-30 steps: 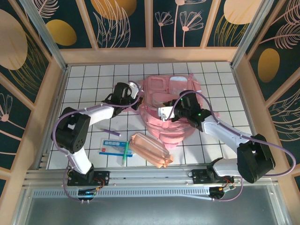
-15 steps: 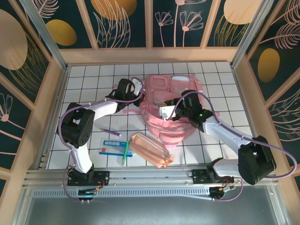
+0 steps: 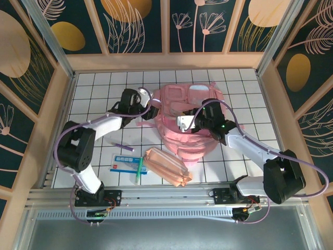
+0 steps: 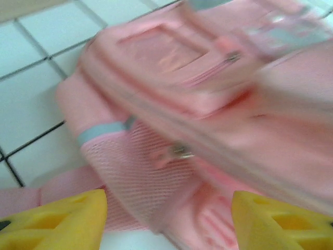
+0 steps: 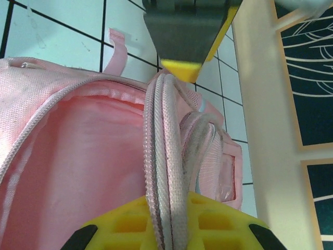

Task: Pack books, pencil case, and school supplies into a backpack

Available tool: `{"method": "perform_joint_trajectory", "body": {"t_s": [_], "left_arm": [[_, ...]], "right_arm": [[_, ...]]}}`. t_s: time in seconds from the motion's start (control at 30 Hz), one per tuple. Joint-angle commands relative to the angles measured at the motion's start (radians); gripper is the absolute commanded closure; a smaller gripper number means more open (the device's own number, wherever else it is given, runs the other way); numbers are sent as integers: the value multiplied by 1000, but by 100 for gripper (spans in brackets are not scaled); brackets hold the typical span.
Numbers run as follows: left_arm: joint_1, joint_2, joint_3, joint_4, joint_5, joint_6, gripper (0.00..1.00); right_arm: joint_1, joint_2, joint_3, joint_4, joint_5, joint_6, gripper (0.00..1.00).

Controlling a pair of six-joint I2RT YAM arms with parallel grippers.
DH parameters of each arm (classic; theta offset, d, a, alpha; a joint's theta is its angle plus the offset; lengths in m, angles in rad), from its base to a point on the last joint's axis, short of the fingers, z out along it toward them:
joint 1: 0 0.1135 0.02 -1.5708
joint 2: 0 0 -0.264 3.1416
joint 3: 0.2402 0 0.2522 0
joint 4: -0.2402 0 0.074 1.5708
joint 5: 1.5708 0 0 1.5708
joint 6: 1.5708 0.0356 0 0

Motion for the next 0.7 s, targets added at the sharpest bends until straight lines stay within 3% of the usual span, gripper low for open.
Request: {"method": "perform_joint_trajectory", "body": {"t_s": [0.0,0.07,0.13,0.4,0.67], "left_arm": [[-13,-153,-96,12,251,264,34],[-39,-239,-167,-25,308,500,29],[-64,-301,-227,27,262,599,15],[-125,-215,-109,27,68,722,10],[-169,-118,-55,160,33,757,10]], "right_arm": [[-14,31,59,52,-57,86,100],[-16,37,67,52,-92,100,100],[-16,39,71,59,-105,107,100],[-17,3,66,43,-165,87,100],[-4,-31,39,33,-209,61,100]]}}
